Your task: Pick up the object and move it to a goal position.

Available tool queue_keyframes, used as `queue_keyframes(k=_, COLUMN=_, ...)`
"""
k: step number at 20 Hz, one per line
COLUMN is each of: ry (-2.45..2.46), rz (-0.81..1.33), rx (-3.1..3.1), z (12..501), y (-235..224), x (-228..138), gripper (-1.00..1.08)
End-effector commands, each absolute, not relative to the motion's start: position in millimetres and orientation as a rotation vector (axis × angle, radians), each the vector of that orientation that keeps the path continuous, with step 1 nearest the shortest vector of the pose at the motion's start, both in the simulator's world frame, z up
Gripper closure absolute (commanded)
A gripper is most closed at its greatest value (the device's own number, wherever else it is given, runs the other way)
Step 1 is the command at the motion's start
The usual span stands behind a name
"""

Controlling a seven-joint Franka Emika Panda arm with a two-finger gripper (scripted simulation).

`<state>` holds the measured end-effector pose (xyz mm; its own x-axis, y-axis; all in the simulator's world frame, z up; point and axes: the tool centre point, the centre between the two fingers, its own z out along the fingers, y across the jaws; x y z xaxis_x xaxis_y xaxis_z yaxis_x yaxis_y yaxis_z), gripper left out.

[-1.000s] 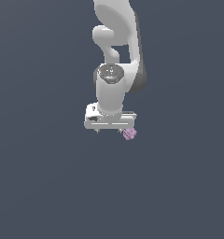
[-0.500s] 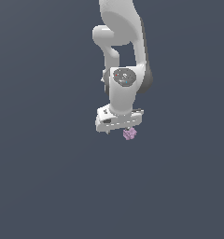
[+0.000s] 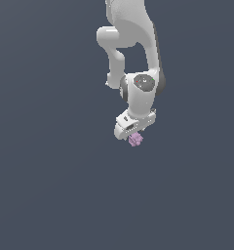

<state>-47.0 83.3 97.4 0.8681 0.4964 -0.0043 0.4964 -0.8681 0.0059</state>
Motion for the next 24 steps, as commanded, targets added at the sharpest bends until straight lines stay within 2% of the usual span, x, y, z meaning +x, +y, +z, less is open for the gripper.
queue_keyframes(k=1, ry=0.874, rz=-0.002, rx=3.014, z=94, y=91, x=-53, gripper=-0.92)
queue_keyframes(k=11, ry=0.926, rz=-0.001, rx=3.002, z=88, y=98, x=-57, gripper=-0.92)
queue_keyframes(k=24, ry=0.935, rz=0.000, rx=2.999, z=41, y=98, x=-58, gripper=-0.92)
